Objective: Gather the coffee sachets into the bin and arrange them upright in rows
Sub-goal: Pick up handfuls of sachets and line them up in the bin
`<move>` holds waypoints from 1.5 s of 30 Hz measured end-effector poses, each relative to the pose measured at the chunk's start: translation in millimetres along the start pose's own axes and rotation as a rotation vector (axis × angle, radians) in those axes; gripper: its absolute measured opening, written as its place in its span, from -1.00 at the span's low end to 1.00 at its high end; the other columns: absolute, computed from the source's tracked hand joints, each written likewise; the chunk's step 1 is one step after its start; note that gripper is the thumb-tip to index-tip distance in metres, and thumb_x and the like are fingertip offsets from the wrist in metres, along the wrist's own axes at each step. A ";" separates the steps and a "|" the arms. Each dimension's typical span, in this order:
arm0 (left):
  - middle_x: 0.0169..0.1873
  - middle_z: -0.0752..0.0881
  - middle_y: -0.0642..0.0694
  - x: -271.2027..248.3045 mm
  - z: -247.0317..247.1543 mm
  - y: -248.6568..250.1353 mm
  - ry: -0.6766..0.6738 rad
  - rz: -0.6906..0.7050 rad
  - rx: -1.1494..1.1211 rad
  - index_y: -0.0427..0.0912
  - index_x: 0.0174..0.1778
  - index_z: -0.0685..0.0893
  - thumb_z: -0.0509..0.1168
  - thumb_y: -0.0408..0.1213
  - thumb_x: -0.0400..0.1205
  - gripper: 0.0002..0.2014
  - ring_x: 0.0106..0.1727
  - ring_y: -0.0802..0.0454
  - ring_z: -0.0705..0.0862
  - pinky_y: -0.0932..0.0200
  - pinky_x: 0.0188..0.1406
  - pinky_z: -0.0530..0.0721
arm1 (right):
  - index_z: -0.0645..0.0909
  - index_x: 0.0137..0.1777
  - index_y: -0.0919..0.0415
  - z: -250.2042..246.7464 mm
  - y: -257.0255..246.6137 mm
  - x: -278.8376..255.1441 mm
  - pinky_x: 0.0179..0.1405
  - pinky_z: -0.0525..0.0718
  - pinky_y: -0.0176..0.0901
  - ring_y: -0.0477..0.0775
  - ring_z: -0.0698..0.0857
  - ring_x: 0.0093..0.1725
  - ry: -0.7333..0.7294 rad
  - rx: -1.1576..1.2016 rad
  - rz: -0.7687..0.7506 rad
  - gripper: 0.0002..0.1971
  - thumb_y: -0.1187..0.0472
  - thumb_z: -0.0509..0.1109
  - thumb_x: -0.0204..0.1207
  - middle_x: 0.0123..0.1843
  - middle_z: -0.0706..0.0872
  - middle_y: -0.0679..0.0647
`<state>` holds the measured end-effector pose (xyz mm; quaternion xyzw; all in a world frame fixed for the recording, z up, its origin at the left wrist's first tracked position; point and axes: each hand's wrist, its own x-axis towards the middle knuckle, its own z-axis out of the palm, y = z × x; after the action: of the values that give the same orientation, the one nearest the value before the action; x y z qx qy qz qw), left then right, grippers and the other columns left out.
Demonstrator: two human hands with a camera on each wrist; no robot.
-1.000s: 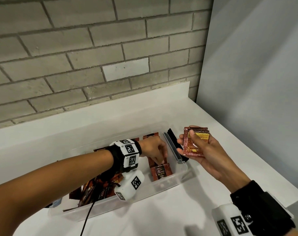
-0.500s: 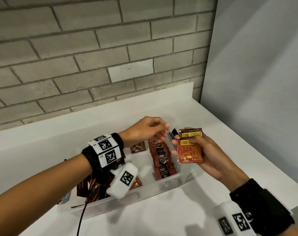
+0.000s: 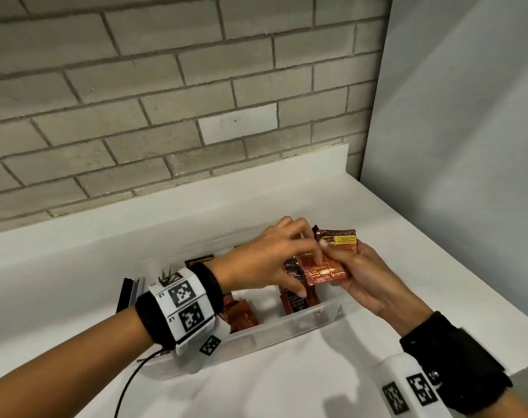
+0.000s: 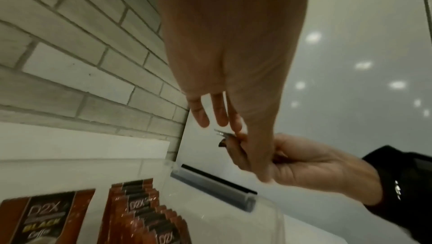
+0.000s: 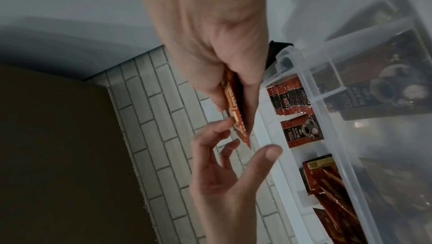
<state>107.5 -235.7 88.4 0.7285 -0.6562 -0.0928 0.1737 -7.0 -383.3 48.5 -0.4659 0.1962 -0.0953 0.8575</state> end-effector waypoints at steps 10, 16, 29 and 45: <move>-0.22 0.81 0.01 -10.5 1.5 -14.1 0.439 -0.089 -0.239 -0.20 -0.08 0.78 0.45 -0.25 0.55 -0.89 -0.21 0.22 0.74 0.33 -0.14 0.69 | 0.51 0.26 0.44 -6.7 -8.2 2.2 -0.22 0.80 0.02 0.26 0.82 -0.04 0.075 0.112 -0.025 -0.52 -0.01 0.28 0.61 0.03 0.77 0.44; -0.20 0.81 -0.30 -6.4 15.6 -33.2 0.242 -0.609 -0.724 -0.44 -0.04 0.72 0.45 -0.42 0.53 -0.83 -0.26 -0.05 0.80 0.26 -0.20 0.77 | 0.44 0.40 0.45 -15.7 -12.9 1.4 -0.21 0.81 0.10 0.29 0.81 -0.03 0.104 0.217 -0.010 -0.66 0.26 0.16 0.71 -0.04 0.76 0.40; -0.02 0.78 -0.37 22.4 46.3 -61.9 -0.454 -0.891 -0.765 -0.47 0.21 0.67 0.40 -0.57 0.53 -0.68 -0.31 -0.01 0.79 0.25 -0.31 0.78 | 0.39 0.39 0.32 -19.7 -14.2 -6.4 -0.11 0.78 0.31 0.40 0.77 0.11 -0.003 0.157 0.042 -0.68 0.45 0.06 0.68 0.15 0.70 0.47; -0.29 0.76 -0.06 20.5 8.2 -30.5 -0.074 -0.489 -0.202 -0.26 -0.14 0.71 0.49 -0.20 0.52 -0.81 -0.41 0.23 0.64 0.46 -0.41 0.60 | 0.50 0.34 0.30 -18.7 -0.6 -1.0 -0.17 0.80 0.03 0.24 0.80 0.07 0.024 -0.050 -0.010 -0.63 0.35 0.39 0.54 0.14 0.78 0.27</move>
<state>135.2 -254.6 71.3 0.8404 -0.4540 -0.2237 0.1939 -15.8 -397.6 40.1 -0.4871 0.2065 -0.1003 0.8426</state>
